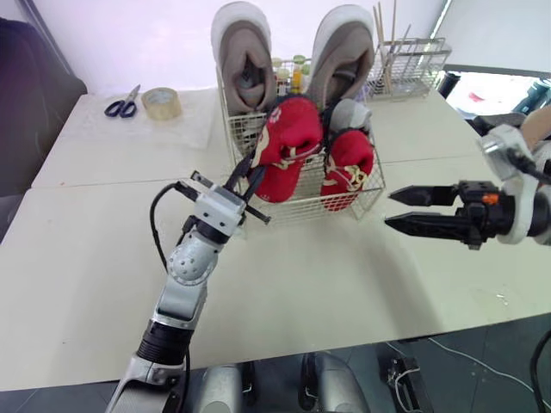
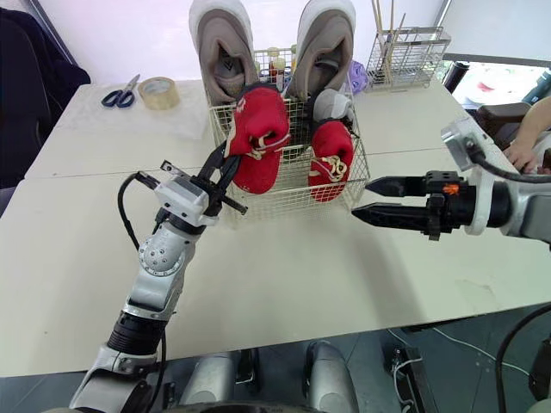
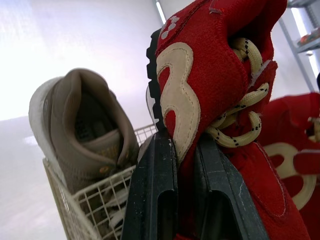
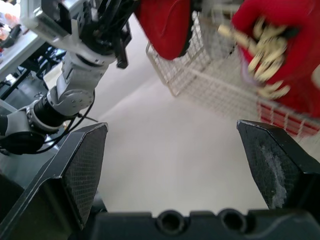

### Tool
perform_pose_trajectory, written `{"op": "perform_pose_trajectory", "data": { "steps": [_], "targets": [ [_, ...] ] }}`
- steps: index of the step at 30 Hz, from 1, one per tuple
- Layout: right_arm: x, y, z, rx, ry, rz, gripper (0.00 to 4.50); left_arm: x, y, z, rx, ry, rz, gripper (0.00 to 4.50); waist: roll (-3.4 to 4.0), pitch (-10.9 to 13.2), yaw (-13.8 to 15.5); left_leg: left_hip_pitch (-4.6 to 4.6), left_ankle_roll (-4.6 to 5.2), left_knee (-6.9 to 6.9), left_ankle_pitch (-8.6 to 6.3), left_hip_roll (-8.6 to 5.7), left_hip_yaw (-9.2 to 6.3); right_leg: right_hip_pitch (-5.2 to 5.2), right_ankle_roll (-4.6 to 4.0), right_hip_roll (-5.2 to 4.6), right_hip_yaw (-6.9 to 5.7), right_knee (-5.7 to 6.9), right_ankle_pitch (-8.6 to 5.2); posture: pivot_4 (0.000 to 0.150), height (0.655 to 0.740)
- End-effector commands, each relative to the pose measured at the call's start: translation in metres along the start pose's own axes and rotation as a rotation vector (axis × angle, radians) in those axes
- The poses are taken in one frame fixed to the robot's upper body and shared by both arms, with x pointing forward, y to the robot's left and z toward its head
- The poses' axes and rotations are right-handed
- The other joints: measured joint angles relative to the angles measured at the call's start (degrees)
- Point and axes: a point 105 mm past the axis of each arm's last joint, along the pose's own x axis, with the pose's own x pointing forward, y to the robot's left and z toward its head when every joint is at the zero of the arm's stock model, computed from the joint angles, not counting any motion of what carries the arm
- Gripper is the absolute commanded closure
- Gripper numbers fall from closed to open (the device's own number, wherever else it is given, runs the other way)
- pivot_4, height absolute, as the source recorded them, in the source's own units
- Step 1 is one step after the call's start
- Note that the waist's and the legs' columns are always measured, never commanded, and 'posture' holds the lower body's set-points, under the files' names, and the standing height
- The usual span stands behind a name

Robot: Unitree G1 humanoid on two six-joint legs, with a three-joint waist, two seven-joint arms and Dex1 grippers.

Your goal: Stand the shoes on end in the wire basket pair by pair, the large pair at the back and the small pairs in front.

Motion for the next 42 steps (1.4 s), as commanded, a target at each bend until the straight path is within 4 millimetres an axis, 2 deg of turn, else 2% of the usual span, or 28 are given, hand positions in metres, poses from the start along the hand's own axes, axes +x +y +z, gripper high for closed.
{"op": "perform_pose_trajectory", "data": {
  "steps": [1, 6, 14, 19, 22, 26, 31, 37, 40, 42],
  "targets": [
    [-0.003, 0.01, 0.007, -0.047, -0.018, -0.004, 0.0, 0.003, 0.003, 0.005, 0.011, -0.044, 0.032, 4.48, 0.0, 0.0, -0.01, 0.0, 0.01, 0.02, 0.0, -0.01, 0.0, 0.01, 0.0, -0.01, 0.0, 0.0, 0.0, 0.15, 0.74],
    [0.002, 0.012, 0.005, -0.031, -0.032, 0.001, 0.0, -0.006, 0.0, -0.012, 0.04, -0.009, 0.028, 4.48, 0.0, 0.0, -0.03, 0.01, 0.03, 0.05, -0.01, -0.01, 0.0, 0.05, 0.0, -0.01, 0.0, -0.01, 0.0, 0.15, 0.74],
    [0.007, 0.011, 0.004, -0.022, -0.043, 0.001, 0.0, -0.007, -0.003, -0.025, 0.019, 0.015, 0.034, 4.48, 0.03, -0.02, 0.03, 0.01, 0.05, 0.06, -0.02, -0.01, -0.01, 0.06, 0.0, -0.01, 0.0, 0.0, -0.01, 0.15, 0.74],
    [0.01, 0.007, 0.001, -0.014, -0.045, -0.007, 0.0, -0.025, -0.01, -0.032, -0.073, 0.107, 0.02, 4.48, 0.06, -0.04, -0.14, 0.03, 0.06, 0.08, -0.03, 0.0, -0.01, 0.08, 0.01, -0.01, 0.0, -0.01, -0.01, 0.15, 0.74],
    [0.013, 0.006, -0.002, -0.013, -0.049, -0.004, 0.0, -0.034, -0.012, -0.031, -0.122, 0.134, 0.027, 3.24, 0.08, -0.05, -0.27, 0.03, 0.07, 0.07, -0.04, 0.01, -0.02, 0.06, 0.03, 0.01, 0.0, 0.0, -0.02, 0.15, 0.74],
    [0.018, 0.002, -0.004, -0.01, -0.058, 0.009, 0.0, -0.044, -0.009, -0.028, -0.147, 0.177, 0.027, 1.18, 0.15, -0.09, -0.18, 0.03, 0.07, 0.07, -0.04, 0.01, -0.02, 0.06, 0.02, 0.02, 0.0, 0.01, -0.03, 0.15, 0.74],
    [0.022, -0.003, -0.006, -0.012, -0.059, 0.019, 0.0, -0.058, -0.001, -0.018, -0.143, 0.223, 0.03, 1.18, 0.15, -0.09, -0.17, 0.02, 0.07, 0.07, -0.05, 0.0, -0.03, 0.06, -0.12, 0.01, 0.0, -0.02, -0.13, 0.15, 0.74],
    [0.022, -0.01, -0.012, -0.004, -0.057, 0.028, 0.0, -0.078, 0.011, 0.004, -0.098, 0.289, 0.041, 1.18, 0.18, -0.08, -0.16, 0.01, -0.07, 0.07, -0.13, 0.01, -0.03, 0.04, -0.14, 0.02, 0.01, -0.05, -0.14, 0.15, 0.74],
    [0.015, -0.02, -0.017, 0.02, -0.065, -0.004, 0.0, -0.085, 0.049, 0.01, -0.053, 0.374, 0.22, 1.18, 0.18, -0.08, -0.06, 0.01, -0.09, 0.07, -0.15, 0.01, -0.07, 0.01, -0.16, 0.02, -0.01, -0.13, -0.15, 0.15, 0.74],
    [0.006, -0.032, -0.021, 0.039, -0.061, -0.05, 0.0, -0.099, 0.08, 0.005, -0.055, 0.487, 0.365, 1.18, 0.19, -0.08, -0.09, 0.03, -0.1, 0.07, -0.15, 0.02, -0.15, 0.0, -0.16, 0.07, -0.03, -0.26, -0.15, 0.15, 0.74]
  ]
}}
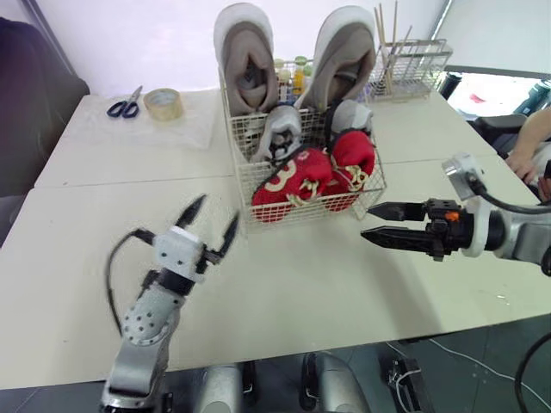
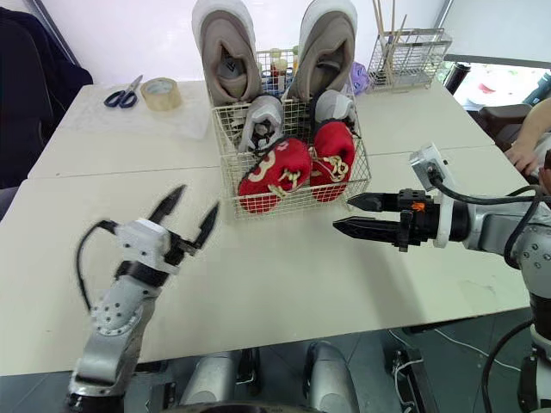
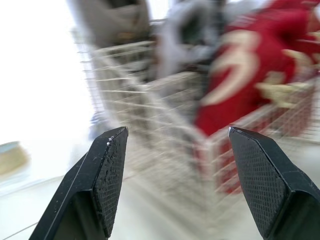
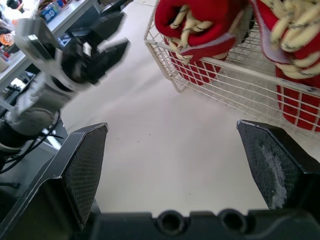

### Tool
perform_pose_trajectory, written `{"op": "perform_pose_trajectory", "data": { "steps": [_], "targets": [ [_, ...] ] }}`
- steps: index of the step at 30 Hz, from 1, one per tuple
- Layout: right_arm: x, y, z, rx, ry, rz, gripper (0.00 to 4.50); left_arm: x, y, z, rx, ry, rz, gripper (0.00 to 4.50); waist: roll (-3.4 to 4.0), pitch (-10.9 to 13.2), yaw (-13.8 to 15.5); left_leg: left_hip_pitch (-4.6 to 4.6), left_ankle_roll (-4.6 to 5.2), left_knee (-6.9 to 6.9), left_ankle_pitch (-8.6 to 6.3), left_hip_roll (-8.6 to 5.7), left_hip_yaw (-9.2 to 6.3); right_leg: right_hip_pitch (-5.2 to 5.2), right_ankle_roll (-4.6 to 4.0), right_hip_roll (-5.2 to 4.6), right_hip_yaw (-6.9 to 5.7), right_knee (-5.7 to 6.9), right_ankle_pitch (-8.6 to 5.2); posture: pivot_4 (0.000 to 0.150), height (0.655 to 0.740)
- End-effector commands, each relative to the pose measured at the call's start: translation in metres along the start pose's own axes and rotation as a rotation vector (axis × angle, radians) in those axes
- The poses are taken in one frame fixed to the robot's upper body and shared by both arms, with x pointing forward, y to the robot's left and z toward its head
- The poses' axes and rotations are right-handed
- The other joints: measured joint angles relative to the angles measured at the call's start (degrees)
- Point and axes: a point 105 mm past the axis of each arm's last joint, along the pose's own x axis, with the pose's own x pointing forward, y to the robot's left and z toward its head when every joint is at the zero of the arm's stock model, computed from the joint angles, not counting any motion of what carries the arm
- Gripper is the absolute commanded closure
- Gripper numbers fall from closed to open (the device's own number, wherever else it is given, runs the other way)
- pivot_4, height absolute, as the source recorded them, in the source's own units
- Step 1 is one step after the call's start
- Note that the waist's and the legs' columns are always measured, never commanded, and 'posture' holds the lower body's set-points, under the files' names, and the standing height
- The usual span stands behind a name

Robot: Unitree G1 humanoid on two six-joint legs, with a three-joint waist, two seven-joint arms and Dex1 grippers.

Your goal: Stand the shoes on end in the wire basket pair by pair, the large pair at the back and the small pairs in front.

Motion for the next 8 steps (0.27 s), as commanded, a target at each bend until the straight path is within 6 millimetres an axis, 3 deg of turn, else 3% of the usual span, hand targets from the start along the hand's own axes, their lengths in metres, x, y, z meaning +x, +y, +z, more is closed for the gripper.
{"op": "perform_pose_trajectory", "data": {
  "steps": [1, 4, 8],
  "targets": [
    [-0.021, -0.018, 0.001, -0.008, -0.016, -0.087, 0.0, -0.012, 0.057, 0.003, -0.027, 0.129, 0.244, 1.18, 0.01, -0.01, -0.08, 0.0, 0.01, 0.0, 0.0, 0.0, -0.01, 0.05, 0.0, 0.0, 0.0, -0.03, 0.0, 0.15, 0.74],
    [-0.036, -0.038, -0.005, 0.013, -0.016, -0.164, 0.0, -0.031, 0.081, -0.003, -0.024, 0.245, 0.294, 1.18, 0.01, -0.01, -0.16, 0.0, 0.06, 0.0, 0.02, -0.01, 0.0, 0.2, 0.05, 0.02, 0.0, -0.02, 0.0, 0.15, 0.74],
    [-0.042, -0.052, -0.007, 0.013, -0.02, -0.194, 0.0, -0.048, 0.09, -0.009, -0.061, 0.312, 0.273, 1.18, 0.02, 0.0, -0.18, 0.0, 0.02, -0.01, -0.01, 0.0, 0.02, 0.16, 0.05, 0.05, -0.01, -0.01, -0.01, 0.15, 0.74]
  ]
}}
